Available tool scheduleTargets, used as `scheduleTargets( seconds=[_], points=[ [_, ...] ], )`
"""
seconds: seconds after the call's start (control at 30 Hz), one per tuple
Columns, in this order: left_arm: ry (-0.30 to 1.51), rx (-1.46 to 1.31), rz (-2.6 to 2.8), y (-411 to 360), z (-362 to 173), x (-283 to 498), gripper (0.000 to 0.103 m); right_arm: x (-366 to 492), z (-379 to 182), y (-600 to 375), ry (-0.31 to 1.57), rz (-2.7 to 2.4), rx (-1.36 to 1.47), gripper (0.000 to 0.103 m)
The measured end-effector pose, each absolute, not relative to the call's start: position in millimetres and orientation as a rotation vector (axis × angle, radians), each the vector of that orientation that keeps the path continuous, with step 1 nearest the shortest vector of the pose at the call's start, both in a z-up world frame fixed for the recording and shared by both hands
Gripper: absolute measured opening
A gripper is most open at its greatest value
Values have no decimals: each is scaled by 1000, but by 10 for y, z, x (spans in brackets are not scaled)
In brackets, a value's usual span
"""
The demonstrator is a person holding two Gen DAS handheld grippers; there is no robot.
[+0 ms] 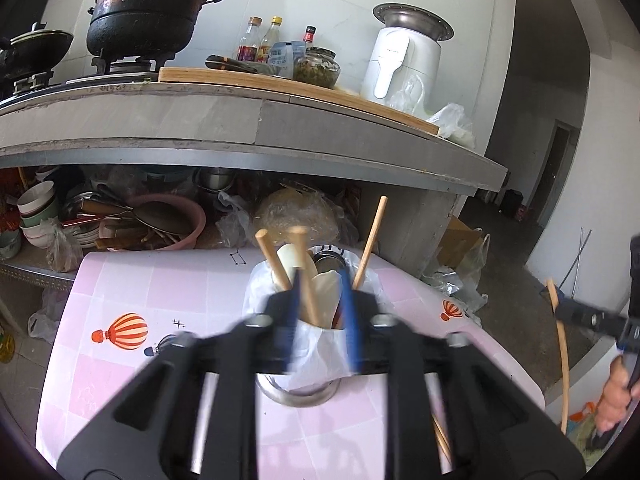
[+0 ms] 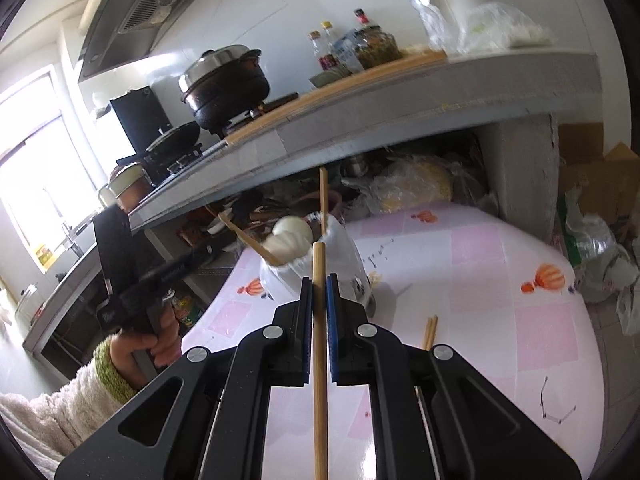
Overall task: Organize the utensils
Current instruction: 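Carry both chopsticks to the holder and lower them in with both tools, then open the right tool over the holder and move both tools to the remaining chopsticks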
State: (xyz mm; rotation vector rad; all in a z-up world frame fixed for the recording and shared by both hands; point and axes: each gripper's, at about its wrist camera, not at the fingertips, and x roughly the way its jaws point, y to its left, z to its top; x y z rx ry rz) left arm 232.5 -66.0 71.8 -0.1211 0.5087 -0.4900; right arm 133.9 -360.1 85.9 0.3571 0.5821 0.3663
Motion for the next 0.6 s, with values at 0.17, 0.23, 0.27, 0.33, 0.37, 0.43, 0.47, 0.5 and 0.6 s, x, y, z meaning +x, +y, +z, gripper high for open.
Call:
scheduleTargets(
  seconds=[0.17, 0.23, 0.27, 0.33, 0.37, 0.43, 0.47, 0.5, 0.6],
  points=[
    [488, -165, -479, -469, 771, 2177, 41, 1536, 1209, -3460, 516, 409, 330, 7],
    [479, -195, -473, -340, 769, 2070, 43, 1633, 1372, -3383, 483, 433, 324, 7],
    [477, -204, -468, -280, 759, 2020, 44, 1701, 1487, -3331, 453, 450, 320, 7],
    [476, -221, -453, -152, 724, 1901, 45, 1825, 1653, -3242, 410, 465, 308, 7],
    [477, -227, -443, -78, 697, 1832, 45, 1923, 1761, -3178, 382, 479, 302, 7],
    [480, -235, -417, 54, 643, 1716, 46, 2074, 1900, -3067, 341, 495, 289, 7],
    [482, -242, -400, 137, 609, 1652, 47, 2173, 1972, -2990, 317, 503, 279, 7],
    [484, -249, -388, 197, 584, 1607, 47, 2258, 2019, -2925, 300, 511, 273, 7],
    [496, -265, -324, 437, 463, 1447, 48, 2530, 2095, -2720, 262, 539, 274, 7]
  ],
)
